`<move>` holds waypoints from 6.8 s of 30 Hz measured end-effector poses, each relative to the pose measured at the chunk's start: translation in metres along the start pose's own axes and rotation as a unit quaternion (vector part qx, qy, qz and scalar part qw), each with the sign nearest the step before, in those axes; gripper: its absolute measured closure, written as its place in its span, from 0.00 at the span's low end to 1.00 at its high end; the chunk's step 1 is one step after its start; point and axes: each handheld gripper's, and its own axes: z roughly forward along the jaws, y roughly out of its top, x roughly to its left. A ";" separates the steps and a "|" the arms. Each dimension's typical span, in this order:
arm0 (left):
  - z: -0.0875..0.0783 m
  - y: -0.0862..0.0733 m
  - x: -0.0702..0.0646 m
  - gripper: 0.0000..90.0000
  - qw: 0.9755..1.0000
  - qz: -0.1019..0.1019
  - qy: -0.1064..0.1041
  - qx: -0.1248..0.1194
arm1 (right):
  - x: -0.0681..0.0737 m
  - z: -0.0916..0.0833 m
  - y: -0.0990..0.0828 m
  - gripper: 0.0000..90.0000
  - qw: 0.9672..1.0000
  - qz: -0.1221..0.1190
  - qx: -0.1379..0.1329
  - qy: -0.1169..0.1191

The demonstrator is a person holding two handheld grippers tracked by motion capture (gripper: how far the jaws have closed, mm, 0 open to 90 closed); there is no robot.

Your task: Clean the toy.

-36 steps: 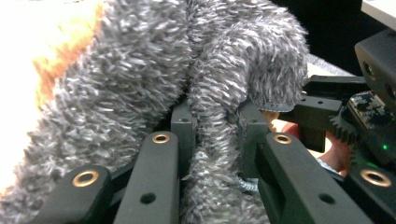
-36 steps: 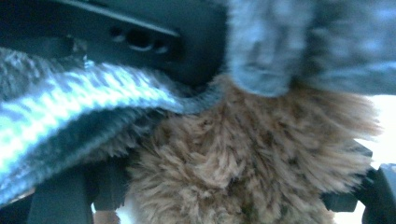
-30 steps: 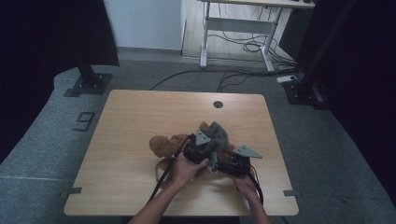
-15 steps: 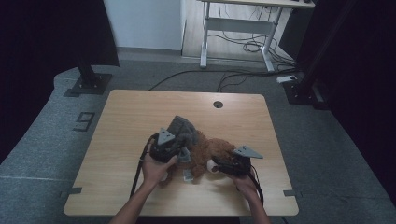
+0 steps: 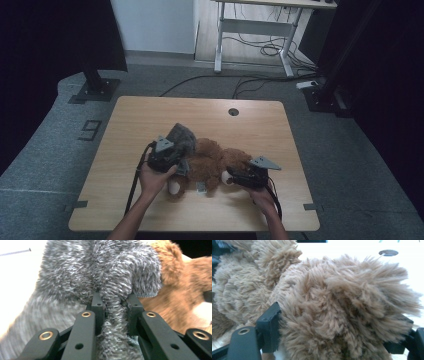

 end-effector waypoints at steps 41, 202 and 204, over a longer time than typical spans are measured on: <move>-0.003 -0.048 0.032 0.82 0.998 -0.052 0.010 0.032 | 0.002 0.001 -0.001 0.22 1.000 -0.008 -0.004 0.002; 0.047 0.006 -0.031 0.82 0.998 0.008 -0.054 0.007 | -0.012 -0.013 0.002 0.11 0.999 -0.013 0.030 -0.036; 0.045 0.003 -0.033 0.82 0.998 0.004 -0.055 0.000 | -0.010 -0.020 0.006 0.11 0.999 -0.012 0.028 -0.033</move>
